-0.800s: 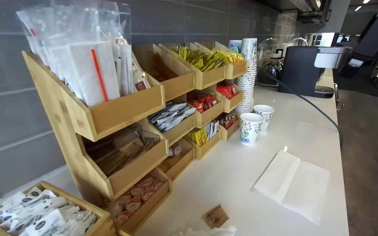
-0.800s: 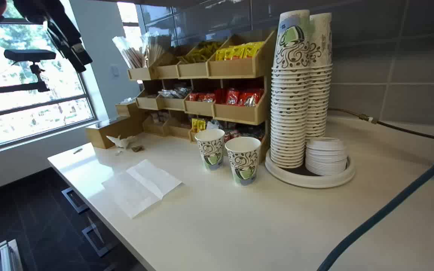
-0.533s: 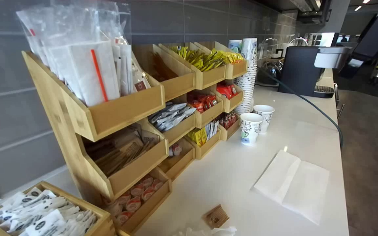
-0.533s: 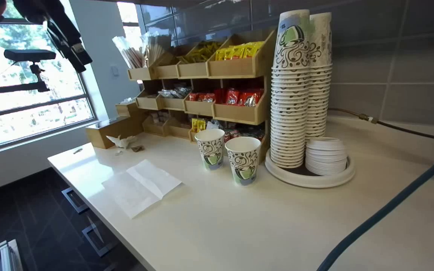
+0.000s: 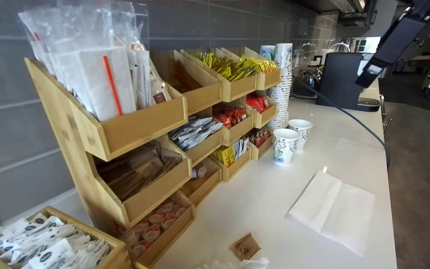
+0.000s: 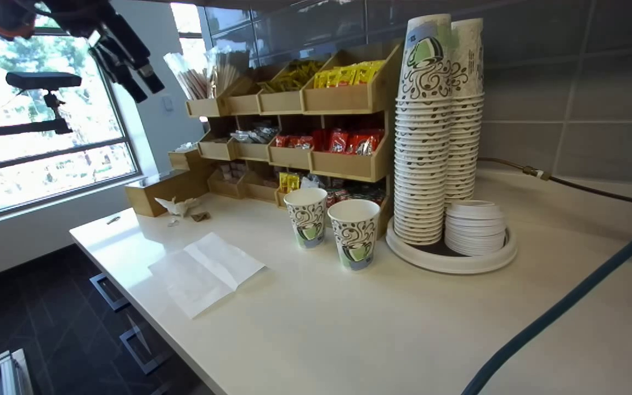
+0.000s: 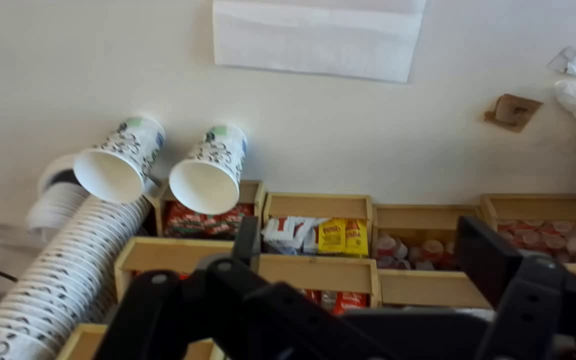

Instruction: Take an object and put it on the counter

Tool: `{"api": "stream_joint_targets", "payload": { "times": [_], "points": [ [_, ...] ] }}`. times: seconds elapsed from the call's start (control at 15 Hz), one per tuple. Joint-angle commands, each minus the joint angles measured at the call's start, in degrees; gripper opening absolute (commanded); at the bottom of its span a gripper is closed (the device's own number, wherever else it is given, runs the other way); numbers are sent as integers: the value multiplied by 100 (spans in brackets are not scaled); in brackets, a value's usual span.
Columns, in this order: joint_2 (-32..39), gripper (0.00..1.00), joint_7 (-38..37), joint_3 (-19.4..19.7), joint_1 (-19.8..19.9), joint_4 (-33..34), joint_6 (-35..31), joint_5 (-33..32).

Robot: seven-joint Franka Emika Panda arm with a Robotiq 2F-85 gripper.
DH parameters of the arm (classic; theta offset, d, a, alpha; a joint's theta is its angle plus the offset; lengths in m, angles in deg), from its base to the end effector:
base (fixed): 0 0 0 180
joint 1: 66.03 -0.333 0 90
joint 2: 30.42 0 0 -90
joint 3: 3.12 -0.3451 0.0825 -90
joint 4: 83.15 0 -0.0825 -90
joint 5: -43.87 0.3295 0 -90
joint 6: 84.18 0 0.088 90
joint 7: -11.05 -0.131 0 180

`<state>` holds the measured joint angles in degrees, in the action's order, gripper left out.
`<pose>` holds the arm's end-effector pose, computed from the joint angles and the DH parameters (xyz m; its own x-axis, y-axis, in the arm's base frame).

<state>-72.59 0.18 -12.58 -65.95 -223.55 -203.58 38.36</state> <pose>0.2938 0.0572 0.5858 0.9259 0.0119 0.3775 -0.0425 -0.9899 0.1354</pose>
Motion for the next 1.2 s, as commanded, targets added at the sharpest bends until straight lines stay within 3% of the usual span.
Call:
{"api": "stream_joint_targets", "payload": {
  "times": [0.0,0.33,0.53,0.8,0.87,1.13],
  "points": [
    [786,100,954,514,-348,82,-1243,148],
    [1774,100,2677,1384,-1029,294,-1935,1084],
    [2260,100,3556,1679,-1314,522,-2025,1713],
    [2820,100,4458,1778,-1485,895,-2119,2516],
    [2481,100,4068,1568,-1222,592,-2052,2176],
    [2778,100,4312,1533,-1219,819,-2050,2383]
  ]
}}
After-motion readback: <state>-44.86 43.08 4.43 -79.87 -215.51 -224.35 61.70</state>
